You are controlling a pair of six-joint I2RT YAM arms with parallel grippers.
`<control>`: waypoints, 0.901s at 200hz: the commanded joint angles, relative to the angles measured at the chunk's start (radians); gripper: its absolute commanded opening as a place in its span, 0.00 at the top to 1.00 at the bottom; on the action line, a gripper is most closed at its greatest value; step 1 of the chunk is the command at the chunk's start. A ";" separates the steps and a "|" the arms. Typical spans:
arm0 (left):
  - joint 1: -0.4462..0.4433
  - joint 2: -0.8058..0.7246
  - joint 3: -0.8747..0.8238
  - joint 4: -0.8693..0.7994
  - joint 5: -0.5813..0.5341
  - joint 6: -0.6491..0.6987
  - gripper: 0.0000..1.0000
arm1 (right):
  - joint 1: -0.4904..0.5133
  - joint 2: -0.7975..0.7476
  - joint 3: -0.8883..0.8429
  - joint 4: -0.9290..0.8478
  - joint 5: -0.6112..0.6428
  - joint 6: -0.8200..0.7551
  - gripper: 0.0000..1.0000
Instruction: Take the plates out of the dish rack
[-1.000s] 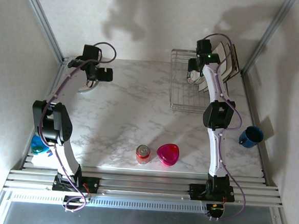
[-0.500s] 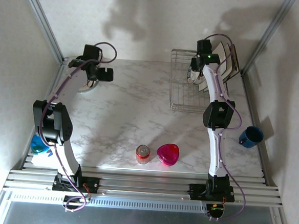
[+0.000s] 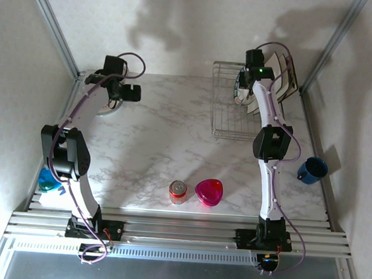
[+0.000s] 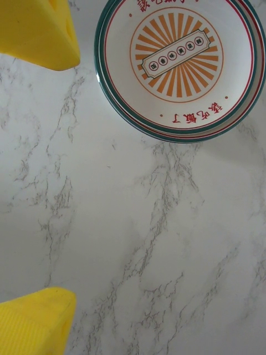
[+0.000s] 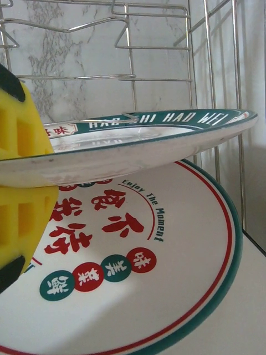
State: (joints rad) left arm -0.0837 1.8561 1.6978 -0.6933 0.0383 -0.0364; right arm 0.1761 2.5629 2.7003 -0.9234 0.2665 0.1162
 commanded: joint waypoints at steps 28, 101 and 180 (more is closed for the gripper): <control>-0.007 -0.042 -0.025 -0.014 0.002 0.018 0.00 | 0.026 -0.066 0.006 -0.001 -0.035 0.008 1.00; -0.004 -0.070 -0.052 -0.015 -0.002 0.018 0.01 | 0.037 -0.198 0.006 -0.029 0.005 -0.016 1.00; -0.004 -0.075 -0.065 -0.024 -0.010 0.009 0.00 | 0.098 -0.443 -0.166 -0.034 0.075 -0.092 1.00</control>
State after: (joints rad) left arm -0.0837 1.8141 1.6451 -0.6930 0.0380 -0.0292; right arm 0.2321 2.2677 2.6350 -1.0061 0.3225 0.0620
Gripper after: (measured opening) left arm 0.995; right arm 0.112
